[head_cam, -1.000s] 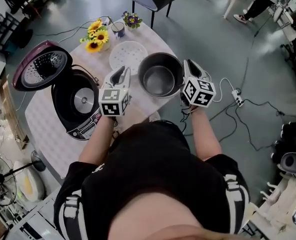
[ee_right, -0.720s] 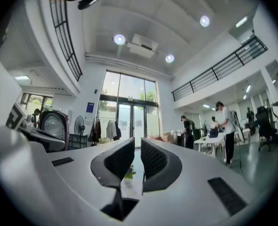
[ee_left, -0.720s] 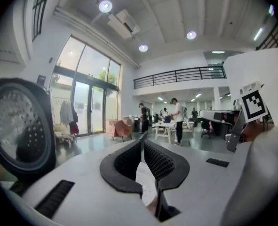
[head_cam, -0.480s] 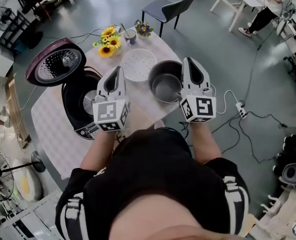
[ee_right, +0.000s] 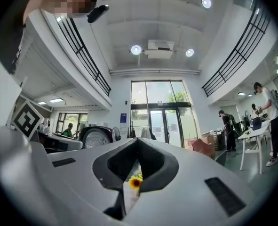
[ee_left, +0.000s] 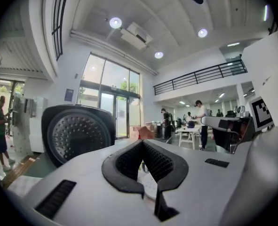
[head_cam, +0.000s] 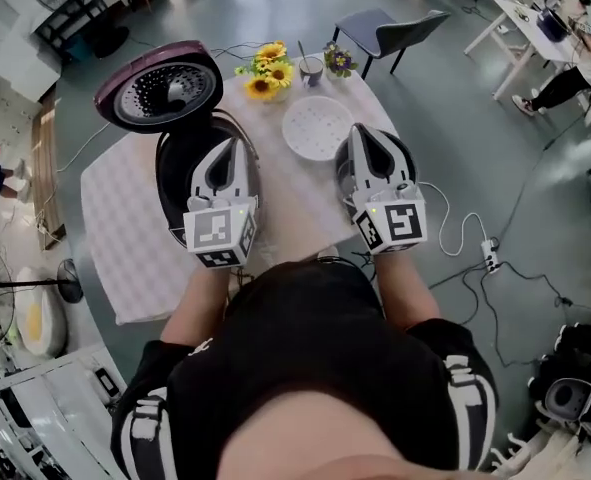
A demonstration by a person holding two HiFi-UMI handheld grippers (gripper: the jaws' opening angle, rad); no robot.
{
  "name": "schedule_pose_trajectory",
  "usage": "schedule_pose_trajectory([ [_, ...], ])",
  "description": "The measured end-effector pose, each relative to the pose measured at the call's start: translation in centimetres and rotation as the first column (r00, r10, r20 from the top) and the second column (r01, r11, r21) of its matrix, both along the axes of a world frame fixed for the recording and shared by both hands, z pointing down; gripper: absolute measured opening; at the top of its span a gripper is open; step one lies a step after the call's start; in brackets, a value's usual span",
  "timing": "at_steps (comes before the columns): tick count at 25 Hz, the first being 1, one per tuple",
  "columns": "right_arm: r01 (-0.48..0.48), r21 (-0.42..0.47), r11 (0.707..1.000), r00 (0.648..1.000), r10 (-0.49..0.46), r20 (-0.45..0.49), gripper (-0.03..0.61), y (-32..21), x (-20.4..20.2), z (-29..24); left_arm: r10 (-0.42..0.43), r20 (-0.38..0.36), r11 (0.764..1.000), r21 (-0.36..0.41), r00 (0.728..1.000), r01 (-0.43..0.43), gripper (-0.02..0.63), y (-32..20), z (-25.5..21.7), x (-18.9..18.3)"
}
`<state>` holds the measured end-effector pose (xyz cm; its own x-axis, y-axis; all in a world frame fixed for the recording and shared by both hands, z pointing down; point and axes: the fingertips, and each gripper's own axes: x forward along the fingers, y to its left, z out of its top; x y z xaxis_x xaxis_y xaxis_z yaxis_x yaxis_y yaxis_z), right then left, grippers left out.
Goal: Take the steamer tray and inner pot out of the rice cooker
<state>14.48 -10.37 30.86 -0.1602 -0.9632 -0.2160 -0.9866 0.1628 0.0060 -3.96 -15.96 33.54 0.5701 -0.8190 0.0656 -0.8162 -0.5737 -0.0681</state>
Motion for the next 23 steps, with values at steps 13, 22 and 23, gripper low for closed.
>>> schedule_pose_trajectory([
  [13,0.1,-0.045,0.994,0.995,-0.1,-0.005,-0.003,-0.3,-8.2,1.9,-0.109,-0.018,0.993,-0.037,0.994,0.108,0.005,0.8,2.0,-9.0],
  [22,0.094,-0.087,0.992,0.995,-0.095,-0.007,-0.003,1.4,-11.5,3.1,-0.077,-0.011,0.996,-0.056,0.997,0.076,0.005,2.3,2.7,-11.2],
  [23,0.096,-0.089,0.991,0.995,-0.098,-0.009,-0.003,1.4,-11.5,3.2,-0.077,-0.012,0.996,-0.054,0.997,0.076,0.005,2.4,2.6,-11.2],
])
